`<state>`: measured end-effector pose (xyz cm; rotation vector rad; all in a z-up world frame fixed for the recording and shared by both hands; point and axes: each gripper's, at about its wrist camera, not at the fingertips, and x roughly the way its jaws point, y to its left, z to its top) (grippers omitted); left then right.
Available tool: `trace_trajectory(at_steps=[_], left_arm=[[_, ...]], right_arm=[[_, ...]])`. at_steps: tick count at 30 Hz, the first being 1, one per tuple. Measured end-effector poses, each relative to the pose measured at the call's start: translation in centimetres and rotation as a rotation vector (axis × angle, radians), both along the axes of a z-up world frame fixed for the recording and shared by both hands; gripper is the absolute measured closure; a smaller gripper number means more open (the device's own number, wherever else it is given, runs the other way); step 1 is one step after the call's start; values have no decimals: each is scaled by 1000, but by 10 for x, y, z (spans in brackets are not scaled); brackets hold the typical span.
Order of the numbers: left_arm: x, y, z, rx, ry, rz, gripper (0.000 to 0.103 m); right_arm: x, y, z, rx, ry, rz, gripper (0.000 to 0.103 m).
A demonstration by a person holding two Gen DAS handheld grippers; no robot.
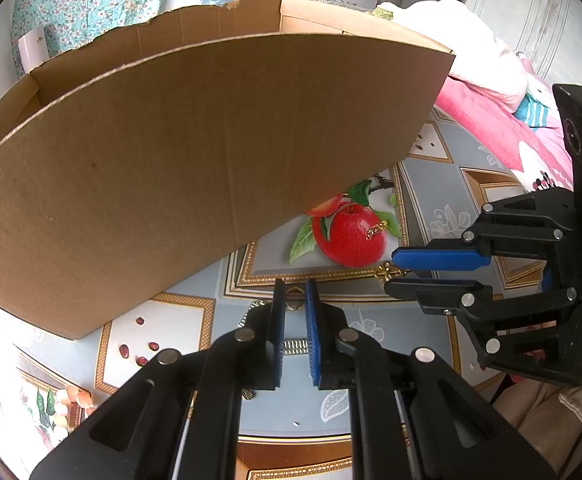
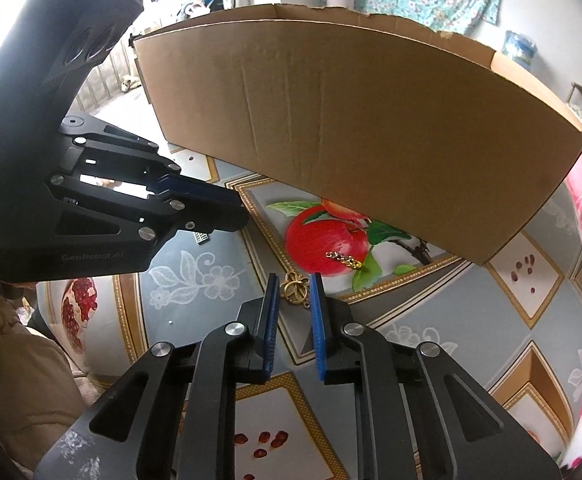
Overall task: Organize jewelry
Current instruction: 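Move the right gripper down to the small gold ring on the table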
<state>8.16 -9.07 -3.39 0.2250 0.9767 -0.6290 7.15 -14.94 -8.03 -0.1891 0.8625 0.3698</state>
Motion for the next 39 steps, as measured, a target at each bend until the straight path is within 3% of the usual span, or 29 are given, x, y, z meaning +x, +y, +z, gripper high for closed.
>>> trace_trajectory(at_steps=[19, 26, 29, 39], left_arm=[[0, 0, 0, -2, 1, 0, 94], [0, 0, 0, -1, 0, 0, 94], [0, 0, 1, 0, 0, 0, 94], [0, 0, 0, 0, -1, 1, 94]], right_arm=[[-3, -29, 14, 70, -15, -20, 90], [-4, -27, 9, 20, 0, -17, 89], [-5, -26, 8, 12, 6, -10, 81], [-7, -32, 12, 15, -5, -20, 80]])
